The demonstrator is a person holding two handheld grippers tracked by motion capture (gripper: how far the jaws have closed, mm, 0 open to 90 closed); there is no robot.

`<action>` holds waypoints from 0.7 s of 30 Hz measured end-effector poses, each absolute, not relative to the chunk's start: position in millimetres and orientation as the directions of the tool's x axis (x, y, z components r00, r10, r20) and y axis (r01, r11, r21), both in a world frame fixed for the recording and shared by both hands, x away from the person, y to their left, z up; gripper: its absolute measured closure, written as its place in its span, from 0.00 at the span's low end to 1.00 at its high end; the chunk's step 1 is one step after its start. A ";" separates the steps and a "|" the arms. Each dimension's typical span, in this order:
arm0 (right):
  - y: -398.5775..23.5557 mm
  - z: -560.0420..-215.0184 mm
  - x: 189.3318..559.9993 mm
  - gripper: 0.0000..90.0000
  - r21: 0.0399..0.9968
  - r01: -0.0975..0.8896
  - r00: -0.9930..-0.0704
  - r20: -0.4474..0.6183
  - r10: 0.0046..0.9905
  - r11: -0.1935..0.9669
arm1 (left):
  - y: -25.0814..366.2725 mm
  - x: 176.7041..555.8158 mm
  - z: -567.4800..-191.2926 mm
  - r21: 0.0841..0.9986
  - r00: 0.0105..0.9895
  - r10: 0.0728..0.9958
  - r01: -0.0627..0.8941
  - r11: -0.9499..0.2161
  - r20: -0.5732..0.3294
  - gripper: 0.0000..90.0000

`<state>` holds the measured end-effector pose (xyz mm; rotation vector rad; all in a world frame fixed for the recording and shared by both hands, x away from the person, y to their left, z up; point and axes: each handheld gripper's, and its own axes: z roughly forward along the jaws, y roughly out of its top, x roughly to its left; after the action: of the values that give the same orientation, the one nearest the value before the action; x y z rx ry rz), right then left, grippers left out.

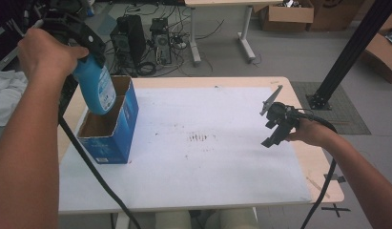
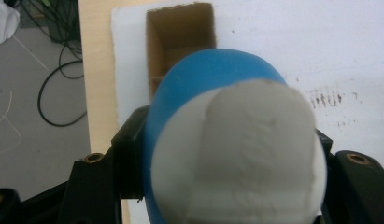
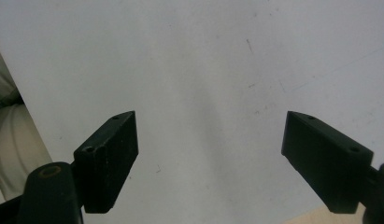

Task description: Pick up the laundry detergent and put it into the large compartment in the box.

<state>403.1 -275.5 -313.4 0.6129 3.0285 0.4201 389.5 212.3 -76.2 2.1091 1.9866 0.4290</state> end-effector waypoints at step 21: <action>-275.4 -316.4 403.7 0.21 0.266 0.386 -0.919 0.031 0.393 0.883 | 236.2 396.0 -137.5 0.352 0.009 0.997 0.935 -0.036 0.078 0.42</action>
<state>403.7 -275.4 -316.4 0.6259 3.0251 0.4193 396.0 236.2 -137.5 2.0780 2.0299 0.4539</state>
